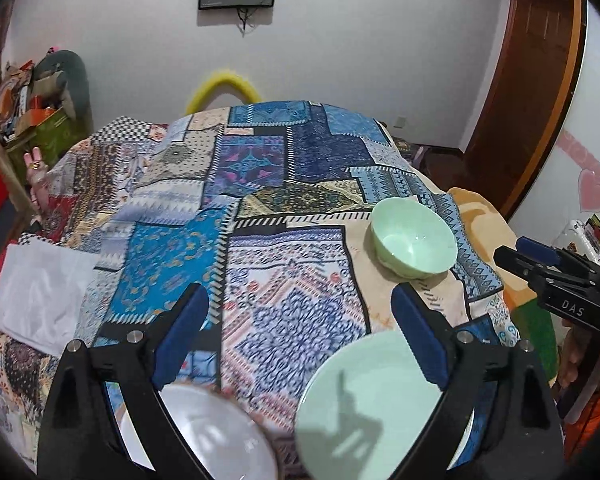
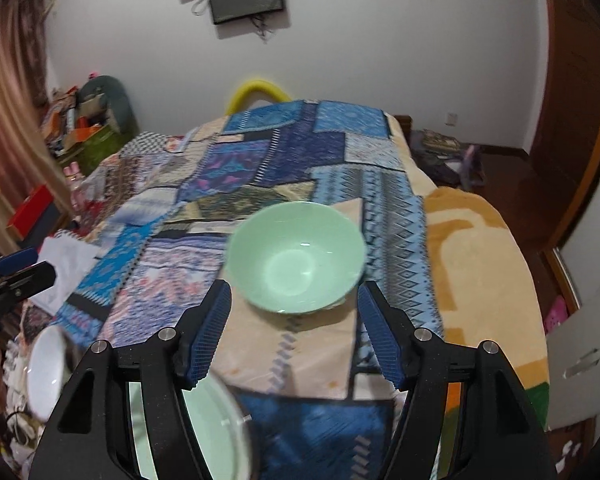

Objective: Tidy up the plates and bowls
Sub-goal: 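Raise the open left tool away from the nested bowls, then reach the right tool to the pale green bowl rim and close it, then lift the pale green bowl with the right tool toward the nested bowls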

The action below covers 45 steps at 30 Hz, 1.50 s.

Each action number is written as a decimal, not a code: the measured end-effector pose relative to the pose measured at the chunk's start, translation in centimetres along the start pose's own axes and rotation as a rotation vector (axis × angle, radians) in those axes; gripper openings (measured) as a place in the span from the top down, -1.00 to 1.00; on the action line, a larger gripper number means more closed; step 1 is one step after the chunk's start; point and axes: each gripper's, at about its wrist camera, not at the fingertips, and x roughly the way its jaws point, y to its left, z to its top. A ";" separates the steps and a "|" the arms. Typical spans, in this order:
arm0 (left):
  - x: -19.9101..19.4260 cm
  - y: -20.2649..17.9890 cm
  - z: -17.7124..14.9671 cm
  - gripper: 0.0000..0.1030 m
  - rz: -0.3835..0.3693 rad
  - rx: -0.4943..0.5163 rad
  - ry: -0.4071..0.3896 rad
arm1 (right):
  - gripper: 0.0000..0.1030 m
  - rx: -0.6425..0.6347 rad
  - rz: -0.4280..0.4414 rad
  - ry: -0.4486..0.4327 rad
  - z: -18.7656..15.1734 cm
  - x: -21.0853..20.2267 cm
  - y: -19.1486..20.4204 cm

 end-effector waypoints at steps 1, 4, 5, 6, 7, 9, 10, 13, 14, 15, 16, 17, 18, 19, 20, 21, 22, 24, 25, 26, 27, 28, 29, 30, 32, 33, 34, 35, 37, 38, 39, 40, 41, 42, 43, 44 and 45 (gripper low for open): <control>0.7 -0.3 0.3 -0.82 -0.003 0.003 0.006 | -0.21 0.012 -0.003 0.010 0.0 0.6 -0.5; 2.5 -1.1 1.0 -0.82 -0.010 0.016 0.017 | -0.21 0.034 -0.008 0.028 0.2 2.3 -1.8; 3.1 -1.3 1.2 -0.82 -0.012 0.018 0.021 | -0.21 0.038 -0.013 0.031 0.3 2.9 -2.1; 3.8 -1.5 1.4 -0.82 -0.017 0.020 0.026 | -0.21 0.042 -0.015 0.034 0.3 3.3 -2.4; 4.4 -1.7 1.6 -0.82 -0.020 0.023 0.034 | -0.21 0.049 -0.014 0.037 0.4 3.8 -2.6; 5.8 -2.2 2.0 -0.82 -0.021 0.036 0.046 | -0.21 0.061 -0.008 0.051 0.5 4.9 -3.2; 6.4 -2.4 2.2 -0.82 -0.019 0.042 0.050 | -0.17 0.068 -0.007 0.054 0.6 5.5 -3.4; 8.2 -2.9 2.6 -0.82 -0.026 0.052 0.072 | 0.03 0.072 0.005 0.082 0.8 7.3 -3.9; 8.9 -3.1 2.7 -0.82 -0.033 0.056 0.081 | 0.11 0.072 0.009 0.089 0.8 7.7 -4.0; 9.5 -3.2 2.7 -0.82 -0.038 0.058 0.089 | 0.14 0.069 0.012 0.103 0.9 8.4 -4.1; 10.1 -3.4 2.8 -0.82 -0.043 0.061 0.099 | 0.21 0.067 0.014 0.112 0.9 8.8 -4.2; 10.7 -3.5 2.9 -0.82 -0.049 0.063 0.107 | 0.29 0.066 0.018 0.123 0.9 9.4 -4.3; 11.1 -3.6 2.9 -0.82 -0.051 0.066 0.113 | 0.32 0.065 0.021 0.132 0.9 9.8 -4.4; 11.6 -3.7 2.9 -0.82 -0.052 0.071 0.120 | 0.41 0.066 0.023 0.141 0.9 10.3 -4.4; 12.1 -3.9 3.0 -0.82 -0.052 0.078 0.127 | 0.50 0.069 0.028 0.153 0.9 10.8 -4.5; 12.5 -4.0 3.0 -0.82 -0.052 0.083 0.131 | 0.54 0.069 0.037 0.160 0.9 11.1 -4.5; 12.9 -4.2 3.1 -0.82 -0.052 0.087 0.134 | 0.62 0.066 0.048 0.171 0.8 11.6 -4.4; 13.6 -4.4 3.1 -0.82 -0.052 0.092 0.145 | 0.69 0.043 0.039 0.176 0.4 11.8 -4.0; 13.9 -4.5 3.2 -0.82 -0.051 0.095 0.149 | 0.69 0.026 0.031 0.168 0.2 11.6 -3.7; 14.2 -4.7 3.1 -0.82 -0.051 0.098 0.153 | 0.69 0.016 0.031 0.164 0.1 11.6 -3.6; 14.4 -4.7 3.2 -0.82 -0.051 0.102 0.155 | 0.68 0.012 0.041 0.162 -0.1 11.3 -3.5; 14.5 -4.8 3.1 -0.82 -0.048 0.104 0.156 | 0.68 0.012 0.054 0.162 -0.2 11.1 -3.5; 14.6 -4.9 3.1 -0.82 -0.049 0.106 0.156 | 0.68 0.010 0.068 0.163 -0.2 11.0 -3.4; 14.7 -4.9 3.0 -0.82 -0.051 0.105 0.154 | 0.68 0.006 0.081 0.163 -0.3 10.8 -3.2; 15.0 -5.0 2.9 -0.82 -0.054 0.101 0.156 | 0.69 -0.012 0.099 0.163 -0.5 10.5 -2.6; 15.2 -5.0 2.7 -0.82 -0.057 0.097 0.162 | 0.69 -0.022 0.108 0.164 -0.7 10.4 -2.2; 15.4 -5.0 2.6 -0.82 -0.058 0.095 0.169 | 0.69 -0.031 0.118 0.166 -0.8 10.2 -1.9; 15.6 -5.0 2.4 -0.82 -0.059 0.093 0.176 | 0.69 -0.038 0.124 0.169 -0.9 10.3 -1.5; 16.0 -5.1 2.1 -0.82 -0.056 0.095 0.188 | 0.69 -0.041 0.141 0.176 -1.3 10.1 -1.1; 16.2 -5.2 1.9 -0.82 -0.053 0.100 0.195 | 0.68 -0.039 0.149 0.180 -1.4 10.1 -1.0; 16.5 -5.3 1.8 -0.80 -0.051 0.106 0.204 | 0.68 -0.034 0.155 0.183 -1.4 10.3 -0.9; 16.7 -5.4 1.6 -0.73 -0.050 0.111 0.210 | 0.68 -0.030 0.163 0.185 -1.6 10.2 -0.9; 16.9 -5.5 1.4 -0.69 -0.048 0.120 0.220 | 0.68 -0.027 0.168 0.187 -1.6 10.3 -0.9; 17.2 -5.6 1.2 -0.60 -0.048 0.133 0.237 | 0.68 -0.024 0.171 0.188 -1.8 10.2 -0.9; 17.5 -5.7 1.0 -0.47 -0.055 0.140 0.252 | 0.68 -0.022 0.174 0.188 -1.9 10.2 -0.9; 17.8 -5.8 0.7 -0.41 -0.064 0.141 0.273 | 0.68 -0.022 0.176 0.187 -2.0 10.1 -0.8; 18.0 -5.8 0.5 -0.32 -0.070 0.140 0.285 | 0.67 -0.022 0.177 0.186 -2.0 10.1 -0.7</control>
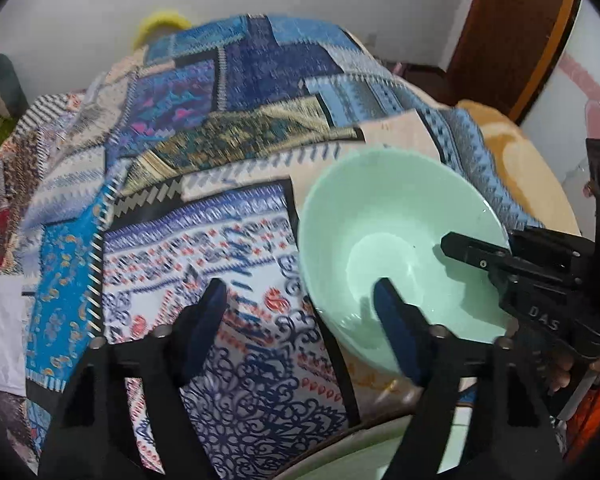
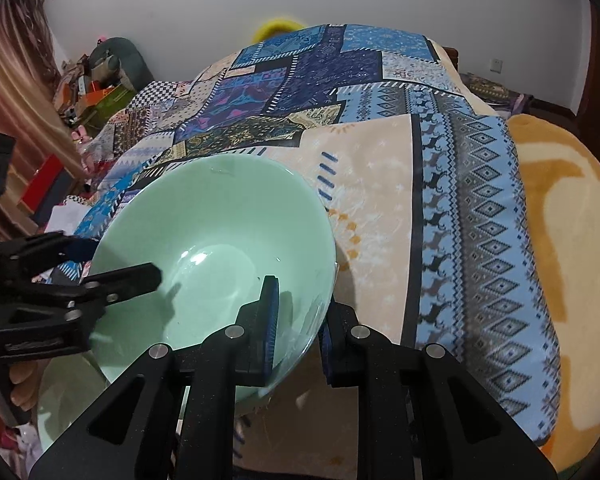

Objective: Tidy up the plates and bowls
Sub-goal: 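Lift the pale green bowl with the right tool toward the nested bowls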

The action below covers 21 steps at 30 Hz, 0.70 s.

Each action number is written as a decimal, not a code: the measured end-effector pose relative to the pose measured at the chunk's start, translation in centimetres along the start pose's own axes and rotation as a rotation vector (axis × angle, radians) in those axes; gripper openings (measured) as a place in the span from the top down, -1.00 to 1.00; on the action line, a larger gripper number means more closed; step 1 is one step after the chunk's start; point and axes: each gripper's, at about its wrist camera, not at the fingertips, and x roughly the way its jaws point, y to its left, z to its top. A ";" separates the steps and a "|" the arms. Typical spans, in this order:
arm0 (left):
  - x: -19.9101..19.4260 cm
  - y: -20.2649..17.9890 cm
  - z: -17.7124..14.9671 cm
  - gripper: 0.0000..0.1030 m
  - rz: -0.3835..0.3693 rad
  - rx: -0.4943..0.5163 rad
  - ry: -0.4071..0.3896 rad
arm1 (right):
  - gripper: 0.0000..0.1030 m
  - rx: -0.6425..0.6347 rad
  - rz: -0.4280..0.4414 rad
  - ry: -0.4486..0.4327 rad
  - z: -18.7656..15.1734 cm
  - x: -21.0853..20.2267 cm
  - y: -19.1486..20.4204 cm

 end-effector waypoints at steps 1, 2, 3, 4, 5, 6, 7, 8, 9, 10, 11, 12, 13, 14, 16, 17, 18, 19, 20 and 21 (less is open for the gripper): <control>0.3 0.0 -0.1 -0.20 -0.010 0.000 0.014 | 0.67 0.001 0.000 -0.001 0.0 0.0 0.0; 0.6 0.0 -0.2 -0.14 -0.014 -0.001 0.027 | 0.67 0.002 0.001 -0.003 -0.1 0.0 0.1; 0.9 -0.2 -0.4 -0.05 -0.018 0.000 0.036 | 0.67 0.003 0.002 -0.005 -0.1 -0.1 0.2; 1.1 -0.3 -0.4 0.03 -0.024 0.001 0.043 | 0.67 0.002 0.001 -0.008 -0.1 -0.1 0.2; 1.3 -0.3 -0.5 0.07 -0.039 0.001 0.054 | 0.66 0.003 0.000 -0.010 -0.1 -0.2 0.3; 1.5 -0.4 -0.6 0.17 -0.048 0.001 0.059 | 0.66 0.004 -0.004 -0.012 -0.1 -0.3 0.4; 1.6 -0.5 -0.7 0.28 -0.058 0.003 0.065 | 0.66 0.003 -0.006 -0.015 0.0 -0.3 0.5; 1.8 -0.7 -0.7 0.34 -0.070 0.009 0.071 | 0.66 0.004 -0.006 -0.017 0.0 -0.4 0.6; 1.8 -0.8 -0.8 0.43 -0.073 0.013 0.069 | 0.66 0.005 -0.009 -0.018 -0.1 -0.5 0.7; 1.8 -1.0 -0.8 0.51 -0.073 0.019 0.067 | 0.66 0.006 -0.011 -0.017 -0.1 -0.6 0.7; 1.7 -1.3 -0.8 0.55 -0.071 0.030 0.066 | 0.66 0.009 -0.011 -0.019 -0.2 -0.7 0.8; 1.6 -1.5 -0.8 0.59 -0.069 0.037 0.064 | 0.66 0.013 -0.009 -0.020 -0.3 -0.9 0.8; 1.6 -1.6 -0.9 0.59 -0.058 0.041 0.061 | 0.66 0.015 -0.009 -0.020 -0.4 -1.1 0.9; 1.4 -1.7 -0.9 0.59 -0.056 0.040 0.058 | 0.66 0.016 -0.009 -0.020 -0.4 -1.3 1.0; 1.3 -1.4 -1.0 0.62 -0.070 0.024 0.062 | 0.66 0.016 -0.010 -0.023 -0.6 -1.7 1.2; 1.2 -1.3 -1.2 0.63 -0.078 0.011 0.066 | 0.66 0.016 -0.010 -0.024 -0.6 -1.9 1.4; 1.0 -1.2 -1.2 0.64 -0.085 0.005 0.068 | 0.66 0.016 -0.011 -0.027 -0.6 -2.2 1.5; 0.8 -1.2 -1.3 0.64 -0.090 0.002 0.069 | 0.66 0.017 -0.010 -0.029 -0.6 -2.5 1.7; 0.5 -1.2 -1.5 0.64 -0.092 -0.001 0.068 | 0.66 0.017 -0.011 -0.031 -0.6 -2.7 1.8; 0.2 -1.2 -1.6 0.64 -0.093 -0.002 0.066 | 0.66 0.015 -0.013 -0.037 -0.7 -3.1 2.1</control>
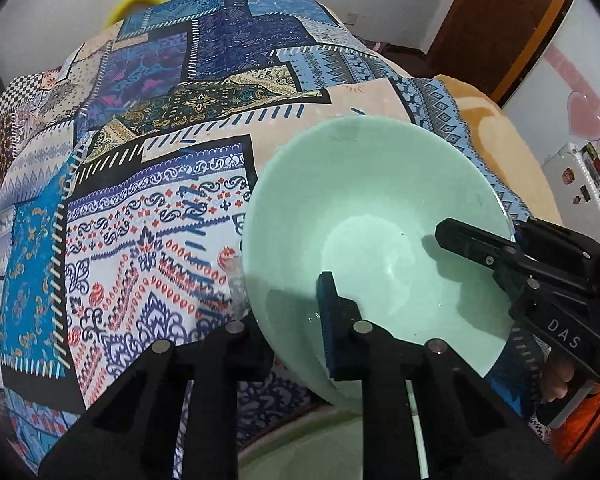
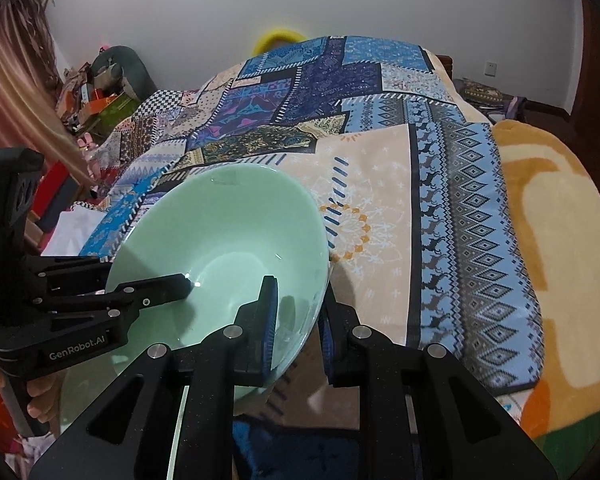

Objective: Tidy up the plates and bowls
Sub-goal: 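Lift the pale green bowl with the right tool toward the nested bowls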

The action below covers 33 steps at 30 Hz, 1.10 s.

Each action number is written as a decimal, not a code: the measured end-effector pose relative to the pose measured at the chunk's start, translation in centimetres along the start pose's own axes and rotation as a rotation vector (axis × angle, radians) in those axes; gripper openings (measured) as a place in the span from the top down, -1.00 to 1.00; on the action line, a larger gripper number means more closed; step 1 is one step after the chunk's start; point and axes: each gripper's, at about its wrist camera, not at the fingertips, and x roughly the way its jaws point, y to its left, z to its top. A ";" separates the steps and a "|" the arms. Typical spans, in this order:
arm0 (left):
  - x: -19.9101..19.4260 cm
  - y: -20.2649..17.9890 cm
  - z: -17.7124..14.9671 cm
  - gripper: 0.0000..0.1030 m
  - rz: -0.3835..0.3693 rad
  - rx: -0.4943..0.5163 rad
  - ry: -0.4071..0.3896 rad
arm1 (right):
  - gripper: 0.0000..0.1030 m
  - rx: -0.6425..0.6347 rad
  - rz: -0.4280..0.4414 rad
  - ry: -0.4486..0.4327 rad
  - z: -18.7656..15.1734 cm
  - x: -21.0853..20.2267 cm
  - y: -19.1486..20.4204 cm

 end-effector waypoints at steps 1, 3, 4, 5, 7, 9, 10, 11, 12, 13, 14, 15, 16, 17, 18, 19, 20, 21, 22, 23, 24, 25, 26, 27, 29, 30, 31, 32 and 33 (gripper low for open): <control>-0.3 -0.1 -0.1 0.64 -0.001 -0.002 -0.002 | 0.66 -0.001 -0.001 -0.004 0.0 -0.3 0.2; -0.9 -0.1 -0.4 0.64 -0.005 -0.005 -0.009 | 0.66 -0.003 -0.001 -0.012 0.0 -1.0 0.5; -1.4 -0.2 -0.6 0.64 -0.006 -0.007 -0.015 | 0.66 -0.005 -0.002 -0.018 0.0 -1.4 0.8; -1.8 -0.3 -0.8 0.64 -0.007 -0.007 -0.019 | 0.66 -0.006 -0.001 -0.023 0.0 -1.7 1.0; -2.8 -0.4 -1.1 0.64 -0.007 -0.006 -0.032 | 0.66 -0.010 0.000 -0.033 0.0 -2.4 1.4; -3.7 -0.6 -1.3 0.64 -0.008 -0.005 -0.043 | 0.66 -0.016 0.000 -0.044 0.0 -3.1 1.9; -4.1 -0.7 -1.5 0.64 -0.009 -0.007 -0.048 | 0.66 -0.019 0.000 -0.050 0.0 -3.5 2.2; -4.7 -0.8 -1.7 0.64 -0.008 -0.008 -0.055 | 0.66 -0.022 0.000 -0.054 0.0 -3.8 2.5; -5.3 -0.9 -1.8 0.64 -0.008 -0.007 -0.061 | 0.66 -0.025 0.000 -0.060 -0.1 -4.2 2.8; -5.7 -0.9 -2.0 0.64 -0.007 -0.008 -0.067 | 0.66 -0.028 0.000 -0.064 -0.2 -4.5 3.1; -6.2 -1.0 -2.1 0.64 -0.007 -0.008 -0.073 | 0.66 -0.029 0.001 -0.069 -0.2 -4.8 3.4; -6.8 -1.0 -2.4 0.64 -0.006 -0.008 -0.081 | 0.66 -0.031 0.002 -0.074 -0.3 -5.2 3.7; -7.3 -1.0 -2.5 0.64 -0.005 -0.008 -0.086 | 0.66 -0.034 0.003 -0.079 -0.4 -5.5 4.0; -7.9 -1.1 -2.8 0.64 -0.003 -0.008 -0.093 | 0.66 -0.036 0.004 -0.082 -0.4 -5.7 4.1; -8.3 -1.0 -3.0 0.64 -0.002 -0.009 -0.097 | 0.66 -0.038 0.004 -0.087 -0.5 -6.0 4.4; -8.9 -1.0 -3.2 0.64 0.000 -0.008 -0.103 | 0.66 -0.040 0.006 -0.092 -0.6 -6.3 4.7; -9.5 -1.0 -3.4 0.64 0.002 -0.009 -0.111 | 0.66 -0.042 0.007 -0.095 -0.7 -6.6 4.9; -10.0 -1.0 -3.6 0.64 0.003 -0.010 -0.115 | 0.66 -0.045 0.010 -0.100 -0.8 -6.9 5.3; -10.4 -1.0 -3.9 0.64 0.005 -0.010 -0.121 | 0.66 -0.046 0.012 -0.102 -0.9 -7.1 5.5; -10.8 -1.1 -4.1 0.64 0.008 -0.009 -0.127 | 0.66 -0.049 0.014 -0.106 -0.9 -7.4 5.8; -11.4 -1.1 -4.4 0.64 0.013 -0.007 -0.134 | 0.66 -0.051 0.016 -0.109 -1.1 -7.6 6.0; -11.9 -1.2 -4.7 0.64 0.018 -0.005 -0.141 | 0.66 -0.054 0.018 -0.113 -1.2 -7.9 6.2; -12.5 -1.2 -5.1 0.64 0.026 -0.001 -0.150 | 0.66 -0.057 0.019 -0.116 -1.3 -8.1 6.5; -12.9 -1.3 -5.4 0.64 0.030 0.000 -0.156 | 0.66 -0.061 0.019 -0.120 -1.4 -8.4 6.8; -14.0 -1.2 -6.1 0.64 0.036 0.000 -0.171 | 0.66 -0.068 0.021 -0.127 -1.6 -8.8 7.5; -14.4 -1.2 -6.4 0.64 0.037 -0.001 -0.176 | 0.66 -0.071 0.023 -0.129 -1.7 -9.1 7.8; -14.9 -1.2 -6.7 0.64 0.037 -0.005 -0.182 | 0.66 -0.073 0.025 -0.132 -1.8 -9.2 8.1; -15.4 -1.1 -7.1 0.64 0.037 -0.008 -0.188 | 0.66 -0.078 0.026 -0.135 -1.8 -9.4 8.5; -15.7 -1.1 -7.4 0.64 0.038 -0.009 -0.193 | 0.66 -0.082 0.027 -0.137 -1.9 -9.6 8.8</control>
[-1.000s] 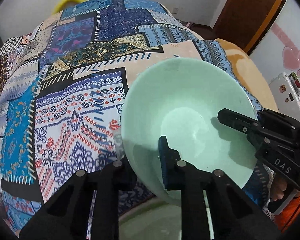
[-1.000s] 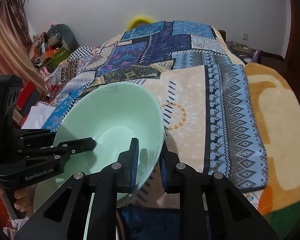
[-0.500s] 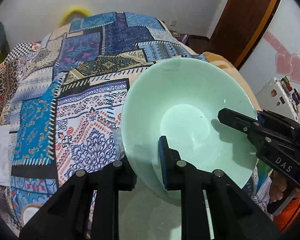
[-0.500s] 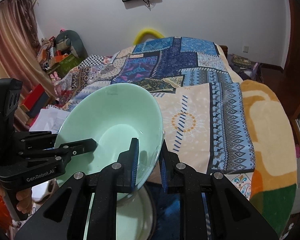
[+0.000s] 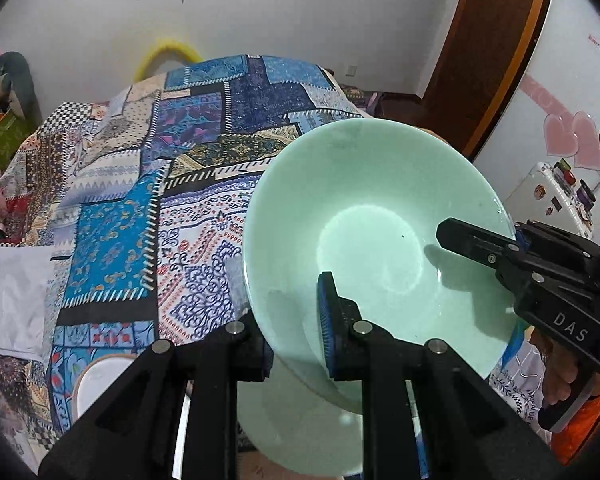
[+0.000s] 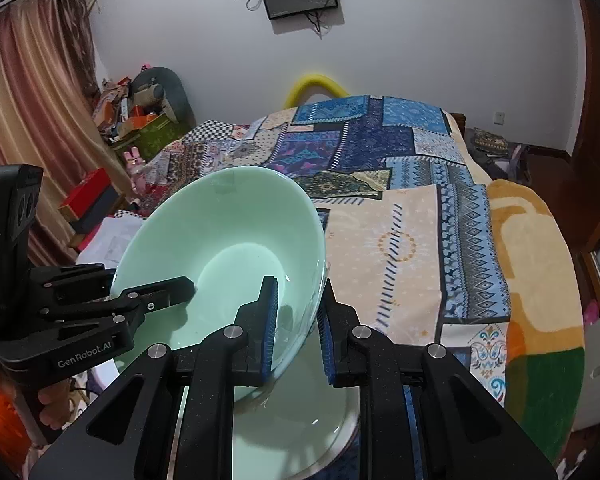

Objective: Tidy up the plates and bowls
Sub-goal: 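Lift the pale green bowl with the right tool toward the nested bowls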

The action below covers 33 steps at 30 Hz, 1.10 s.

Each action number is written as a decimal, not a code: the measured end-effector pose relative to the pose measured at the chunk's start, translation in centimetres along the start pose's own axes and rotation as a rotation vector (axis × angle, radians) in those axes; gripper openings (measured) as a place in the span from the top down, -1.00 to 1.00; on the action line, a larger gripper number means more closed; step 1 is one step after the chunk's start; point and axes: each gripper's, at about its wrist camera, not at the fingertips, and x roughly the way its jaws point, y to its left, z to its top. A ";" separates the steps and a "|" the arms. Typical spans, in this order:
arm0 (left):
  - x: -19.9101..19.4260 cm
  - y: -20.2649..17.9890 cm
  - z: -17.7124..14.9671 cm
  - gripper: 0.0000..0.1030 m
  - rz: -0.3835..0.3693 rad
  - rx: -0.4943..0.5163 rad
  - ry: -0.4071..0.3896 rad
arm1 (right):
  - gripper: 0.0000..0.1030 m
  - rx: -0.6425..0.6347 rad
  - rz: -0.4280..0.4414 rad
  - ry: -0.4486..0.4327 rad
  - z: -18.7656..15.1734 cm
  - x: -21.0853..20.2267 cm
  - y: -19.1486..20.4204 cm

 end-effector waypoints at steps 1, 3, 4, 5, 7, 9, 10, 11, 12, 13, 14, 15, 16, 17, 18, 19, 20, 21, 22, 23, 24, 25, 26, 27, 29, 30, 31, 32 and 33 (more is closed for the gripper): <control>-0.4 0.1 -0.2 0.64 0.001 -0.001 -0.005 | 0.66 -0.002 0.002 -0.002 0.0 -0.1 0.2; -1.2 0.2 -0.7 0.64 0.004 -0.003 -0.016 | 0.66 -0.007 0.009 -0.006 -0.2 -0.4 0.9; -1.7 0.3 -1.0 0.64 0.006 -0.005 -0.022 | 0.66 -0.010 0.012 -0.007 -0.3 -0.5 1.3; -2.3 0.4 -1.3 0.64 0.008 -0.007 -0.029 | 0.66 -0.011 0.015 -0.008 -0.4 -0.5 1.5; -3.1 0.8 -1.8 0.64 0.012 -0.012 -0.039 | 0.66 -0.017 0.024 -0.008 -0.6 -0.6 2.3; -3.8 1.2 -2.3 0.64 0.016 -0.020 -0.046 | 0.66 -0.023 0.033 -0.008 -0.8 -0.6 3.1; -4.2 1.4 -2.6 0.64 0.019 -0.023 -0.050 | 0.66 -0.028 0.038 -0.006 -0.9 -0.6 3.6; -4.6 1.7 -2.8 0.64 0.022 -0.029 -0.054 | 0.66 -0.033 0.044 -0.005 -1.0 -0.6 4.1; -4.8 1.9 -3.0 0.64 0.024 -0.033 -0.057 | 0.66 -0.036 0.048 -0.005 -1.1 -0.6 4.5; -5.2 2.3 -3.3 0.64 0.027 -0.039 -0.061 | 0.66 -0.039 0.054 -0.004 -1.3 -0.6 4.9; -5.5 2.6 -3.6 0.64 0.030 -0.044 -0.064 | 0.66 -0.042 0.060 -0.003 -1.3 -0.5 5.3; -6.0 3.1 -3.9 0.64 0.034 -0.052 -0.068 | 0.66 -0.046 0.066 -0.001 -1.5 -0.5 5.8; -6.3 3.4 -4.2 0.64 0.037 -0.058 -0.071 | 0.66 -0.050 0.074 0.001 -1.6 -0.3 6.3; -6.6 3.7 -4.4 0.64 0.041 -0.063 -0.074 | 0.66 -0.053 0.080 0.003 -1.7 -0.3 6.8; -7.0 4.2 -4.9 0.64 0.046 -0.072 -0.077 | 0.66 -0.057 0.088 0.008 -1.8 0.0 7.3; -7.3 4.5 -5.2 0.64 0.050 -0.078 -0.079 | 0.66 -0.060 0.094 0.011 -1.9 0.1 7.7; -7.6 5.0 -5.6 0.64 0.055 -0.086 -0.081 | 0.66 -0.063 0.100 0.014 -2.0 0.2 8.1; -7.9 5.4 -5.9 0.64 0.061 -0.092 -0.083 | 0.66 -0.067 0.107 0.019 -2.2 0.4 8.7; -8.1 5.7 -6.2 0.64 0.067 -0.097 -0.084 | 0.66 -0.072 0.113 0.023 -2.3 0.6 9.1; -8.4 6.2 -6.6 0.64 0.073 -0.105 -0.085 | 0.66 -0.075 0.117 0.026 -2.3 0.8 9.3; -8.6 6.6 -6.9 0.64 0.077 -0.112 -0.086 | 0.66 -0.079 0.125 0.033 -2.4 1.1 9.8; -8.8 7.0 -7.3 0.64 0.082 -0.119 -0.086 | 0.66 -0.081 0.130 0.037 -2.5 1.3 10.1; -8.9 7.4 -7.6 0.64 0.085 -0.125 -0.086 | 0.66 -0.082 0.135 0.041 -2.5 1.5 10.4; -9.1 7.9 -8.0 0.64 0.090 -0.133 -0.085 | 0.66 -0.084 0.140 0.045 -2.7 1.7 10.7; -9.3 8.8 -8.6 0.64 0.097 -0.146 -0.083 | 0.66 -0.086 0.149 0.055 -3.0 2.2 11.3; -9.4 9.1 -9.0 0.64 0.101 -0.151 -0.082 | 0.66 -0.087 0.153 0.062 -3.1 2.5 11.6; -9.5 9.4 -9.2 0.64 0.104 -0.156 -0.081 | 0.66 -0.087 0.156 0.068 -3.2 2.7 11.8; -9.5 9.9 -9.6 0.64 0.106 -0.165 -0.078 | 0.66 -0.088 0.159 0.075 -3.4 3.0 12.1; -9.5 10.2 -9.8 0.64 0.107 -0.170 -0.076 | 0.66 -0.088 0.162 0.083 -3.5 3.4 12.3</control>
